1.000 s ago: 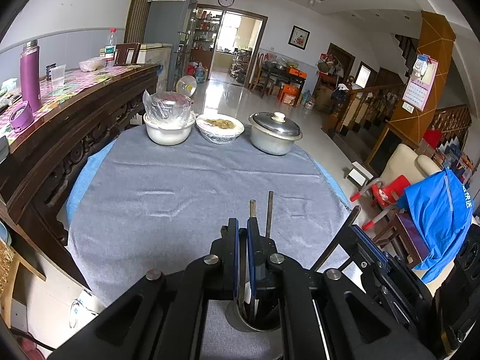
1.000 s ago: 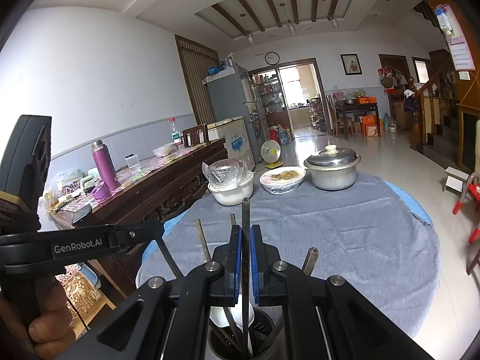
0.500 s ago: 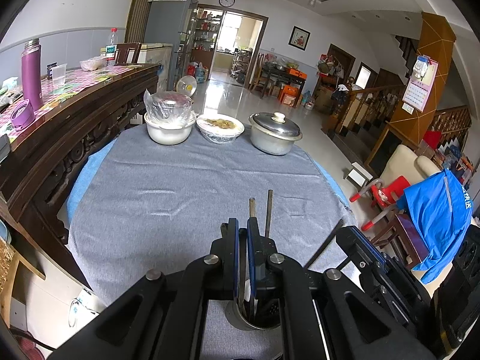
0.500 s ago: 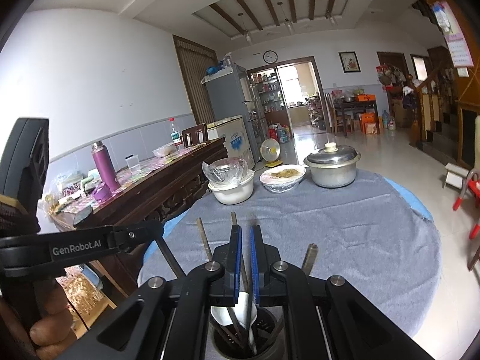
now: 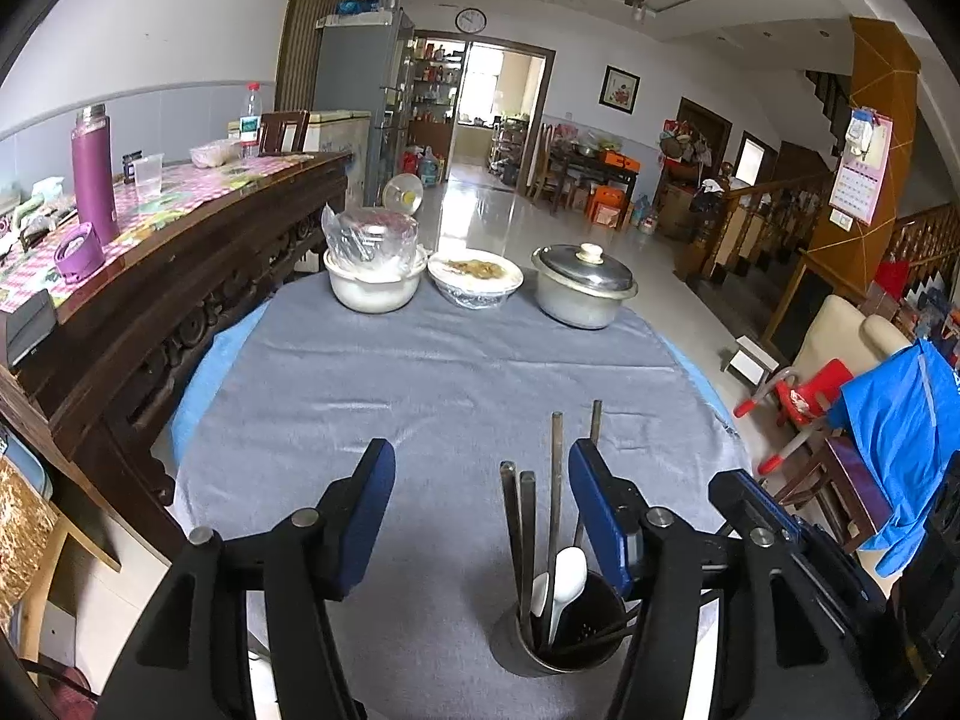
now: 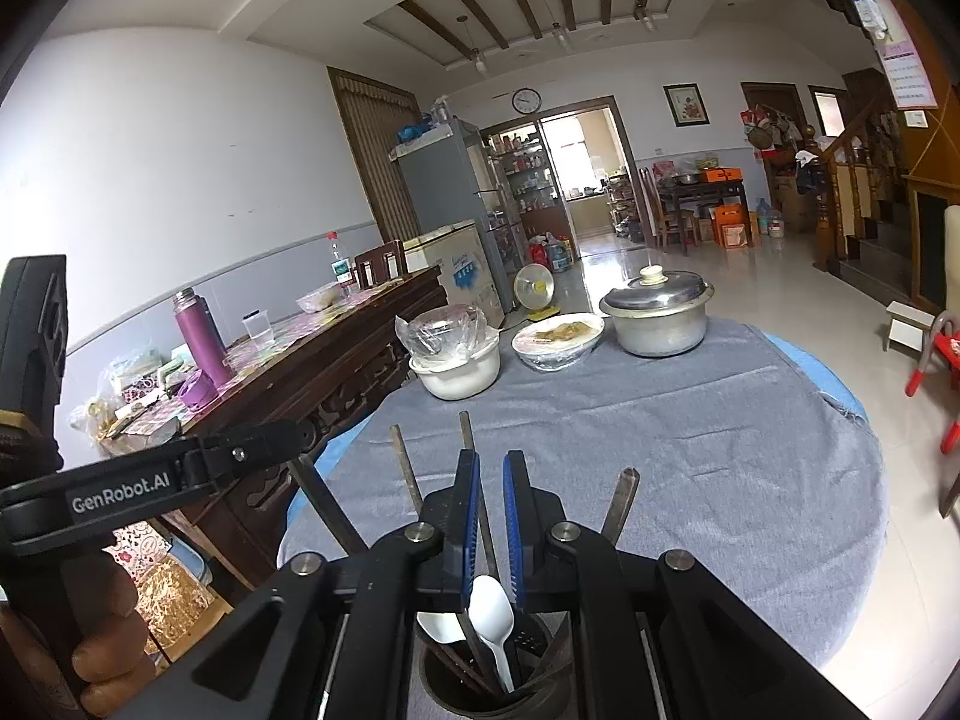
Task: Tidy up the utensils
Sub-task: 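Withdraw both open tools up and back from the utensil cup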
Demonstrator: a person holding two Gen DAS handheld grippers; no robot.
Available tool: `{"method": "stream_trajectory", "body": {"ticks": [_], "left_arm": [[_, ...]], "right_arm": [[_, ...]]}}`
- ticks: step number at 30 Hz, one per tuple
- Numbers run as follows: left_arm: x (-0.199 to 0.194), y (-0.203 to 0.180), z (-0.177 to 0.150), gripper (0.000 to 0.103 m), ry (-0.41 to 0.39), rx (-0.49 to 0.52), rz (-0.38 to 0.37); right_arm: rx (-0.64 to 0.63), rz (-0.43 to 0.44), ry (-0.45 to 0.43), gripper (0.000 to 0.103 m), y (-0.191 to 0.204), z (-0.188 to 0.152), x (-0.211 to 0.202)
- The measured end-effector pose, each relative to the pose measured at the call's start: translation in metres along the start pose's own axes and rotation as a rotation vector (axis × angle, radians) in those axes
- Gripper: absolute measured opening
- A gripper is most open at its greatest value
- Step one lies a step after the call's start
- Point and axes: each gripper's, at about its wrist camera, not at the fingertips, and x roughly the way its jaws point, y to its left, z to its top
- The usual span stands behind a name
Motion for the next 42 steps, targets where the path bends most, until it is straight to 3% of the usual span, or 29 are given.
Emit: {"method": "stream_trajectory", "body": {"ticks": [15,16,19,20,24,28,33,36,42], "left_arm": [[0.002,0.014,-0.015,0.069,0.037,0.009,0.057],[0.002,0.015,-0.017,0.069,0.04,0.013,0.064],[-0.001,0.016,-0.022,0.07,0.053,0.034,0.093],[-0.002,0.016,-0.024,0.07,0.056,0.039,0.103],[-0.005,0.015,-0.034,0.072,0.071,0.062,0.151],[-0.011,0.014,-0.042,0.083,0.075,0.074,0.187],[-0.027,0.009,-0.053,0.084,0.056,0.091,0.236],[-0.036,0.005,-0.059,0.093,0.046,0.115,0.27],[-0.061,-0.005,-0.076,0.093,0.016,0.159,0.327]], "right_arm": [[0.001,0.002,0.011,0.01,0.002,0.001,-0.005],[-0.001,0.002,0.012,0.013,0.003,0.0,-0.007],[-0.005,0.001,0.008,0.046,0.006,-0.004,-0.013],[-0.007,-0.001,0.002,0.048,0.006,-0.005,-0.015],[-0.033,-0.022,-0.031,0.048,0.01,-0.011,-0.031],[-0.027,-0.032,-0.059,0.048,0.008,-0.017,-0.047],[-0.031,-0.054,-0.075,0.048,0.005,-0.029,-0.068],[-0.039,-0.063,-0.07,0.048,0.004,-0.039,-0.079],[-0.044,-0.071,-0.055,0.048,0.007,-0.056,-0.1]]}}
